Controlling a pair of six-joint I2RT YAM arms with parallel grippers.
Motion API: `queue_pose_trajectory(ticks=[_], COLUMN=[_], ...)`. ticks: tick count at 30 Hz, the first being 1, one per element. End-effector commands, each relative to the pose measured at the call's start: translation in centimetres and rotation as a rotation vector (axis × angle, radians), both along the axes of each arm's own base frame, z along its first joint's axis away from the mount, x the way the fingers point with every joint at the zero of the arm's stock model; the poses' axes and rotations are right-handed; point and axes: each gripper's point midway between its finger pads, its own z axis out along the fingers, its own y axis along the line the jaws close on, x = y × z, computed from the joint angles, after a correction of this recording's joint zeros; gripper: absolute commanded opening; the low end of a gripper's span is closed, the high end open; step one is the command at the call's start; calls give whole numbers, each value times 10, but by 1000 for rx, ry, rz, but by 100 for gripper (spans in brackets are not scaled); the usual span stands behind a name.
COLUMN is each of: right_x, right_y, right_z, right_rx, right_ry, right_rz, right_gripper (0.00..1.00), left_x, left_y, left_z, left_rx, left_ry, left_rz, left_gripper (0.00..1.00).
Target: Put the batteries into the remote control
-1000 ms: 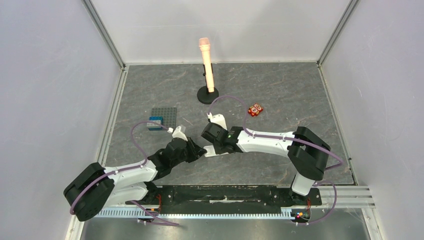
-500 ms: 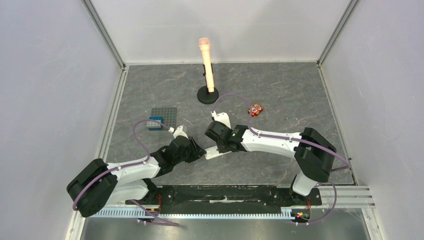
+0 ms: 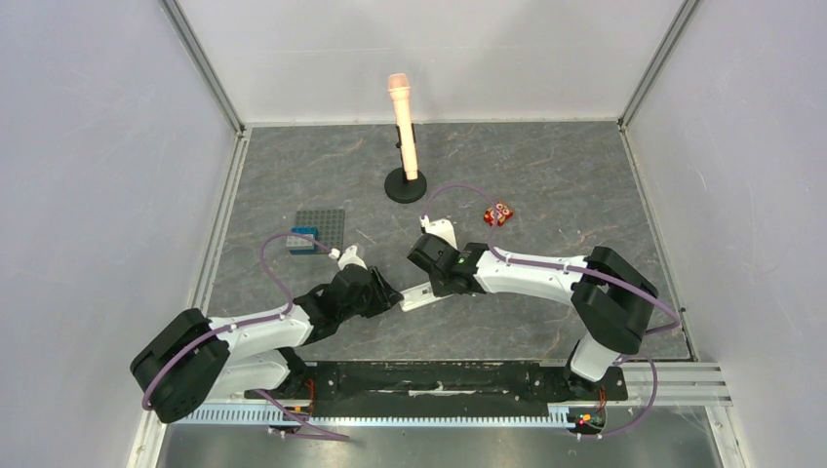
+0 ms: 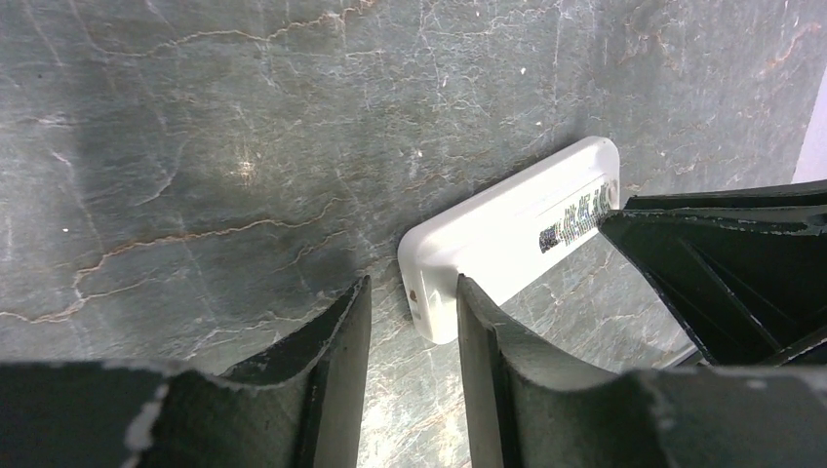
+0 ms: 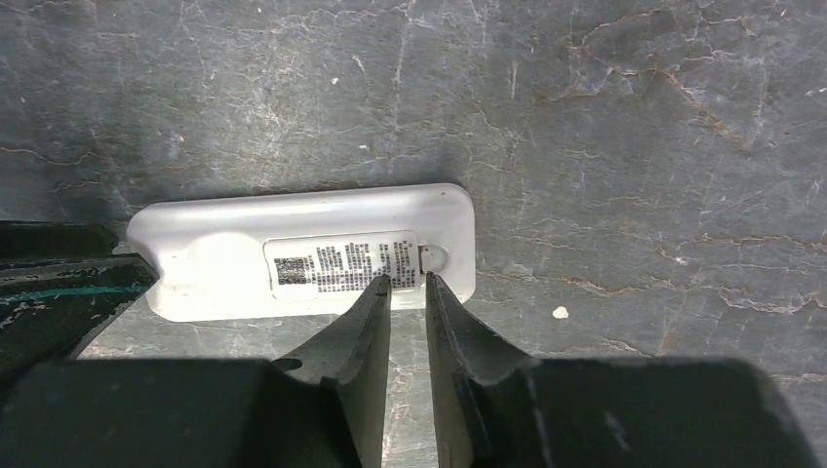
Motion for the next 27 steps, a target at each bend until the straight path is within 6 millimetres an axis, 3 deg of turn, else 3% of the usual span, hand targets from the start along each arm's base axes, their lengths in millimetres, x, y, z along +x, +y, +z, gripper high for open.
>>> queue_pose_trajectory(ticks=[1, 11, 27], right_x=[3, -4, -1], right_y=[5, 3, -12], right_z=[0, -14, -20], right_rx=[21, 97, 5], right_ry=[-10, 61, 56], right_rz=[16, -9, 11], right_gripper=[21, 21, 26], left_x=[6, 6, 6], left_y=[-9, -23, -24], left_z=[12, 22, 15], left_rx=[-37, -104, -85], left_ry=[-21, -27, -3], left_rz=[4, -33, -31], left_gripper=[44, 49, 49])
